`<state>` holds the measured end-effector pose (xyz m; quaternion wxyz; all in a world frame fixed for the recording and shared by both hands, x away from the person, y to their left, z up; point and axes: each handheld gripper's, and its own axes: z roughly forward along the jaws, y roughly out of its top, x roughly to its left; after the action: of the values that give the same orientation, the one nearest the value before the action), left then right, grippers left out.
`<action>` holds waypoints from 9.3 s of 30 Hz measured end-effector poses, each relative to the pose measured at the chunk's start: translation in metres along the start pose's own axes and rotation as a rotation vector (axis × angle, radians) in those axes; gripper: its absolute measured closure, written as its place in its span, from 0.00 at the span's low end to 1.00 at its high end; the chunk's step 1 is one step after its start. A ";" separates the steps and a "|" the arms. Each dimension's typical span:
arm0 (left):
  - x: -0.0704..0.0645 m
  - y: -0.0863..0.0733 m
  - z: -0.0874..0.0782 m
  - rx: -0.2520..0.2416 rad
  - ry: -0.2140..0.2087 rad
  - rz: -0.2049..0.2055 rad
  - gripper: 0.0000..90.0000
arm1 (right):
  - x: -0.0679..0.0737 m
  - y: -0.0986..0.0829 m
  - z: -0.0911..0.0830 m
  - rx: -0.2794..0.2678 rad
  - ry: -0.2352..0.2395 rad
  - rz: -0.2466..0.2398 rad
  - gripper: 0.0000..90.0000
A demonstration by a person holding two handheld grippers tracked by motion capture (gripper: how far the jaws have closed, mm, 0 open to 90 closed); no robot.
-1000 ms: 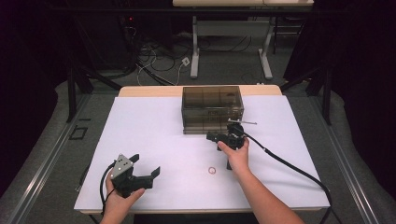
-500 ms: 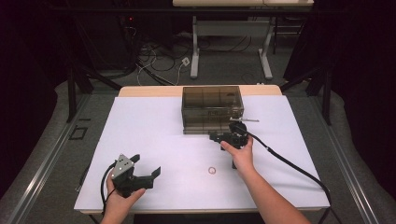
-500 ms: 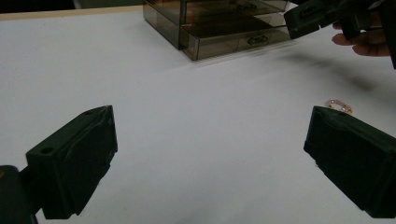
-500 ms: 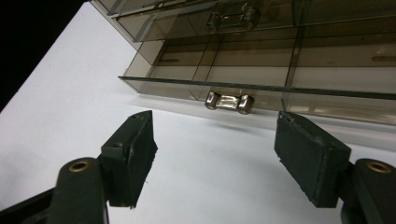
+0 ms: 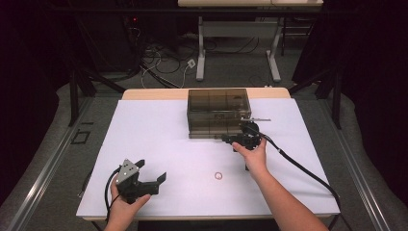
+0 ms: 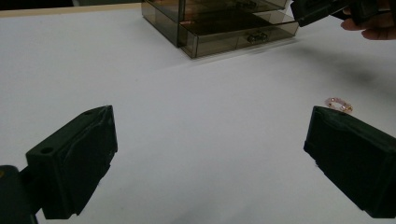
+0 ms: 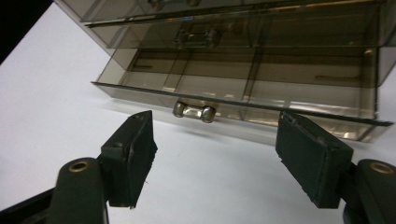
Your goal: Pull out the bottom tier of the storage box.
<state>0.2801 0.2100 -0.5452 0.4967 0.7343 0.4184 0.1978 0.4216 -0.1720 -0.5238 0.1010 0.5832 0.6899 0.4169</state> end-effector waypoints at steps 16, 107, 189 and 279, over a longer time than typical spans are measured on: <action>0.001 0.000 0.000 0.001 0.001 0.008 0.03 | -0.014 0.013 -0.002 0.035 -0.098 -0.024 0.37; 0.005 0.000 -0.005 -0.005 0.011 -0.003 0.03 | -0.052 0.032 0.026 0.111 -0.267 0.106 0.95; 0.003 -0.001 -0.001 -0.001 0.009 -0.004 0.03 | -0.048 0.016 0.008 0.159 -0.232 0.060 0.95; 0.000 -0.001 0.002 0.010 0.009 0.007 0.03 | -0.010 -0.005 -0.046 -0.061 0.073 -0.244 0.58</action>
<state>0.2811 0.2092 -0.5471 0.4903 0.7373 0.4191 0.2010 0.3926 -0.2020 -0.5021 0.1435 0.4758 0.7461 0.4432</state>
